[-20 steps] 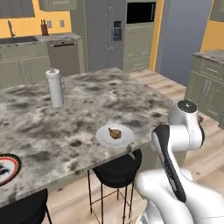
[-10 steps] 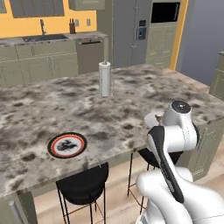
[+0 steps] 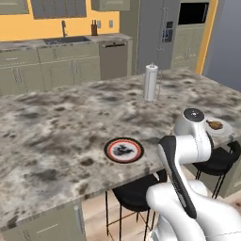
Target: Take the chicken drumsticks from the pan and place one on each plate on the dining counter.
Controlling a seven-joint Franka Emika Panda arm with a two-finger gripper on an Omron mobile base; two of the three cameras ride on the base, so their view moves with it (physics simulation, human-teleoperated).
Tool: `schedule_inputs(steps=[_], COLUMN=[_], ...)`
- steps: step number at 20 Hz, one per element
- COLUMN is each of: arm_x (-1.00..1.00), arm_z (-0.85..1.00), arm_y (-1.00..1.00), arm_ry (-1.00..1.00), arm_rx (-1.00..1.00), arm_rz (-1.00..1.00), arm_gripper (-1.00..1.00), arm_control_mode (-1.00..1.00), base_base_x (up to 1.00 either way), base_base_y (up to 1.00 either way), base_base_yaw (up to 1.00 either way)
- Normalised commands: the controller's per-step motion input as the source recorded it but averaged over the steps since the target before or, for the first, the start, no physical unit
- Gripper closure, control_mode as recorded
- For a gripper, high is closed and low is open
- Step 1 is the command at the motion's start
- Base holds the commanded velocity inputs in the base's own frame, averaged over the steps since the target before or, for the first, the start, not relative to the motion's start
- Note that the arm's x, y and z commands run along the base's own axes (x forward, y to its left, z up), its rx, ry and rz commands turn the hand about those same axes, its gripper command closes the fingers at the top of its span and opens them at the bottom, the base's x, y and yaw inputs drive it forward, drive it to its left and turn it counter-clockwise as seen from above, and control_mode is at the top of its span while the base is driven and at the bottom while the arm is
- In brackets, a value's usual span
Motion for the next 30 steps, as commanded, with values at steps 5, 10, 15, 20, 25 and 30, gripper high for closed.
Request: schedule_inputs(steps=[5,10,15,20,25,30], arm_x=[0.00,0.00,0.00,0.00,0.07,0.44], arm_z=[0.00,0.00,0.00,0.00,-0.01,0.00], arm_y=[0.00,0.00,0.00,0.00,0.01,0.17], arm_ry=[0.00,0.00,0.00,0.00,0.01,0.01], arm_rx=[0.00,0.00,0.00,0.00,0.00,0.00], arm_rz=[0.00,0.00,0.00,0.00,0.00,0.04], arm_gripper=[1.00,1.00,1.00,1.00,1.00,1.00], arm_control_mode=[1.00,1.00,1.00,1.00,-1.00,-1.00], base_base_x=[0.40,0.03,0.00,0.00,0.00,0.00], base_base_y=[0.10,0.00,0.00,0.00,0.01,0.00], base_base_yaw=[0.10,0.09,0.02,0.00,0.00,0.00])
